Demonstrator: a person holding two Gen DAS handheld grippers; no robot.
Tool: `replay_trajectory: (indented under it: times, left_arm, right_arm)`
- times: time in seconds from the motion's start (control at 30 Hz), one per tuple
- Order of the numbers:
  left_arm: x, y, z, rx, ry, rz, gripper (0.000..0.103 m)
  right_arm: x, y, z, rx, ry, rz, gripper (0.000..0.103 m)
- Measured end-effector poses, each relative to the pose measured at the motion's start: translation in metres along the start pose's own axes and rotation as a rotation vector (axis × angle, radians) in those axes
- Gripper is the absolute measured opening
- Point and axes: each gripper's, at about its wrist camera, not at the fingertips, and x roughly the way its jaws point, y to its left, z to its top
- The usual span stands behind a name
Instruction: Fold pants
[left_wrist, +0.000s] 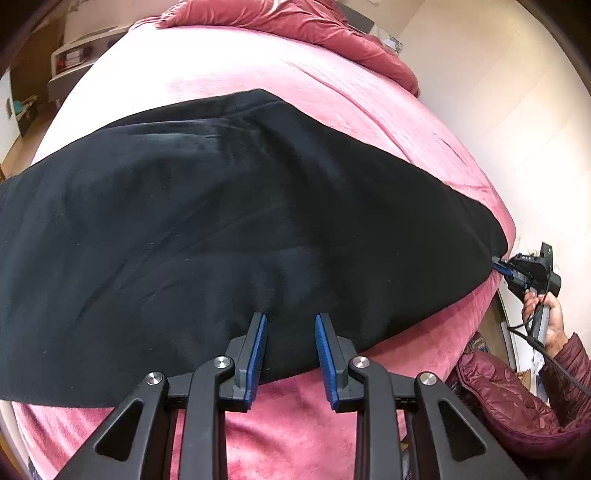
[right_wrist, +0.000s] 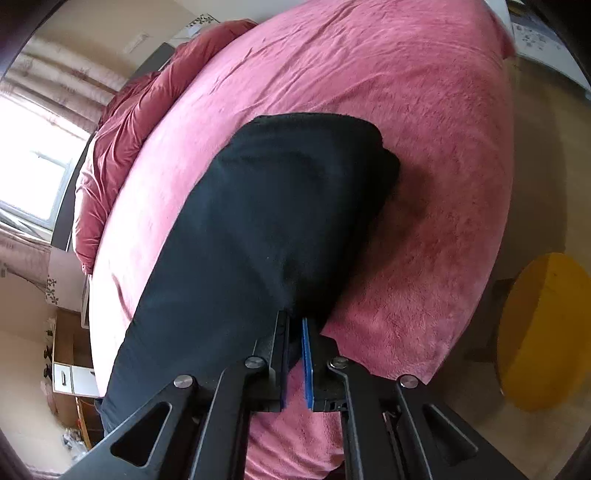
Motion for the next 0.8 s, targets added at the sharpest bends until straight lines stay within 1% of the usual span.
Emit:
replay_trajectory:
  times: [0.03,0.1,0.13,0.17,0.2,0.27,0.33,0.37,0.4,0.43,0.47,0.53,0.57,0.67,0.8]
  left_arm:
    - [-0.002,0.002,-0.001,-0.008,-0.007,-0.004,0.027]
    - [-0.011,0.01,0.003,-0.029,-0.034,0.016,0.027]
    - [-0.014,0.015,0.004,-0.046,-0.048,0.031,0.027]
    - [-0.019,0.022,0.004,-0.073,-0.063,0.036,0.027]
    - [-0.023,0.029,0.005,-0.101,-0.078,0.034,0.027]
    - [-0.03,0.042,0.005,-0.138,-0.101,0.04,0.027]
    - [-0.035,0.05,0.006,-0.146,-0.113,0.055,0.028]
    - [-0.037,0.055,0.006,-0.152,-0.119,0.054,0.028]
    - [-0.038,0.055,0.005,-0.155,-0.123,0.054,0.028]
    - [-0.039,0.057,0.005,-0.154,-0.126,0.054,0.028]
    - [-0.04,0.058,0.005,-0.149,-0.128,0.054,0.028]
    - [-0.04,0.058,0.005,-0.135,-0.129,0.066,0.028]
    - [-0.04,0.056,0.001,-0.128,-0.129,0.069,0.028]
    - [-0.039,0.052,-0.001,-0.095,-0.121,0.082,0.028]
    - [-0.034,0.04,-0.006,-0.051,-0.115,0.1,0.029]
  right_arm:
    - [0.0,0.001,0.001,0.002,0.004,0.0,0.007]
    - [-0.005,0.005,0.002,-0.039,0.006,-0.034,0.01]
    - [-0.01,0.006,0.003,-0.06,0.003,-0.054,0.014]
    - [-0.016,0.01,0.003,-0.076,-0.013,-0.083,0.021]
    - [-0.022,0.014,0.002,-0.09,-0.033,-0.1,0.023]
    - [-0.032,0.029,0.0,-0.139,-0.071,-0.133,0.023]
    - [-0.039,0.05,-0.004,-0.203,-0.087,-0.136,0.023]
    - [-0.039,0.064,-0.007,-0.246,-0.083,-0.119,0.023]
    - [-0.036,0.079,-0.012,-0.285,-0.061,-0.084,0.024]
    - [-0.028,0.1,-0.019,-0.338,-0.016,-0.032,0.025]
    - [-0.022,0.114,-0.026,-0.381,0.016,-0.001,0.025]
    - [-0.004,0.157,-0.048,-0.51,0.093,0.067,0.026]
    - [0.01,0.184,-0.063,-0.58,0.148,0.118,0.026]
    - [0.044,0.255,-0.103,-0.744,0.265,0.226,0.026]
    - [0.084,0.343,-0.155,-0.924,0.376,0.317,0.026]
